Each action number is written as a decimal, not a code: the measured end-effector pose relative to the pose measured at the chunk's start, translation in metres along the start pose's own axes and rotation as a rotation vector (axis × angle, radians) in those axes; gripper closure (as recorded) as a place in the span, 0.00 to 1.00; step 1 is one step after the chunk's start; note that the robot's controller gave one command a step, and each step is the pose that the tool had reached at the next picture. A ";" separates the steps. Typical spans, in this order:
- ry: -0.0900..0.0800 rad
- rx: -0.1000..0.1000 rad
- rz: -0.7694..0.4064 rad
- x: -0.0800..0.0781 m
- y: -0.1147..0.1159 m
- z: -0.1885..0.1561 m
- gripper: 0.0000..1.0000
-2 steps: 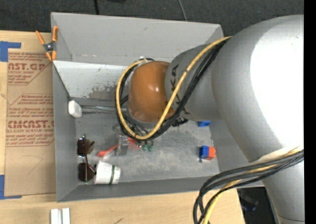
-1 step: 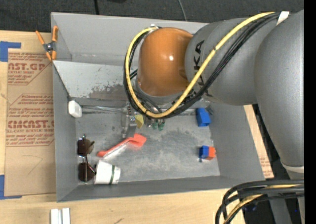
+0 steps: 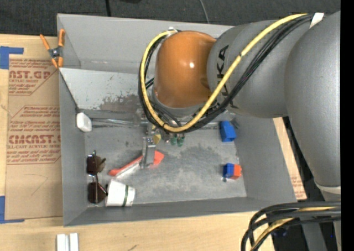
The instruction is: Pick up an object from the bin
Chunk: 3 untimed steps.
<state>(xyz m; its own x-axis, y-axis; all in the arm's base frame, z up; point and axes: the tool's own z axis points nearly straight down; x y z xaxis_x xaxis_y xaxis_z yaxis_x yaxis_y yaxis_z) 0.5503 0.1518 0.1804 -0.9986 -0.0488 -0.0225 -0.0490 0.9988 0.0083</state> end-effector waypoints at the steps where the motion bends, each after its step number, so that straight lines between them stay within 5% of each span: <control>1: 0.000 0.000 0.000 0.000 0.000 0.000 0.00; 2: -0.004 -0.001 -0.008 0.000 0.000 0.003 0.00; 3: 0.001 -0.001 -0.032 -0.006 -0.049 0.026 0.00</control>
Offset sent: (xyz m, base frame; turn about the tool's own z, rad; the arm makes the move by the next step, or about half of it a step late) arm -0.0087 -0.0054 -0.0933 -0.1435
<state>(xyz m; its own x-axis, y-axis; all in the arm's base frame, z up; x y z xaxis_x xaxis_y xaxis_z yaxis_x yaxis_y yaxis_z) 0.5594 0.1034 0.1546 -0.9965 -0.0809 -0.0215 -0.0811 0.9967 0.0089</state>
